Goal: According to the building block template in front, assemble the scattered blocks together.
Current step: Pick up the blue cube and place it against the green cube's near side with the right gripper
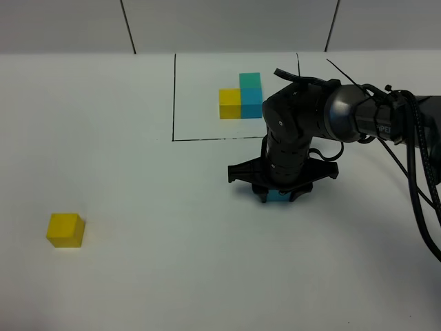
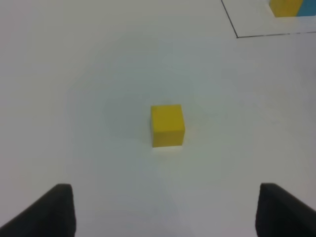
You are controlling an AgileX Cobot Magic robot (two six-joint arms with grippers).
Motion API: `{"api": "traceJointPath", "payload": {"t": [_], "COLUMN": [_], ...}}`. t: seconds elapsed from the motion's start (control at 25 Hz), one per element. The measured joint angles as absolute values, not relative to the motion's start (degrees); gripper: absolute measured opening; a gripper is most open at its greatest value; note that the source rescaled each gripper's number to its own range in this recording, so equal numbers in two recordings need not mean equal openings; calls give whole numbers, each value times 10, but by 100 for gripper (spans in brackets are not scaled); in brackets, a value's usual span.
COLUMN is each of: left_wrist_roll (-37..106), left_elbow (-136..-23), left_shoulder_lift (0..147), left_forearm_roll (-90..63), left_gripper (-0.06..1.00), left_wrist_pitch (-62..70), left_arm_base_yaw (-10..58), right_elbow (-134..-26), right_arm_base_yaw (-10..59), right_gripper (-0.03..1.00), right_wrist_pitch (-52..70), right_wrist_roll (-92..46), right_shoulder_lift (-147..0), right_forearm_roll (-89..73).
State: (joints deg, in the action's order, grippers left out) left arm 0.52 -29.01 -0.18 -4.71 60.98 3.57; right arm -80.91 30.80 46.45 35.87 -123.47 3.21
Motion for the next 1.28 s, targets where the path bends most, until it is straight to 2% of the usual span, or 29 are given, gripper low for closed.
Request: {"api": "traceJointPath", "payload": {"t": [1.28], "left_wrist_roll": [5], "left_elbow": [-290], "left_shoulder_lift": [-2], "left_forearm_roll": [-47], "left_gripper": [62], "left_wrist_pitch": [610], "left_arm_base_yaw": [36], "right_elbow": [-813], "right_arm_base_yaw": [301], "right_gripper": [1], "right_wrist_pitch": [454], "right_wrist_roll": [360], "right_shoulder_lift": [-1240], "right_forearm_roll": [35]}}
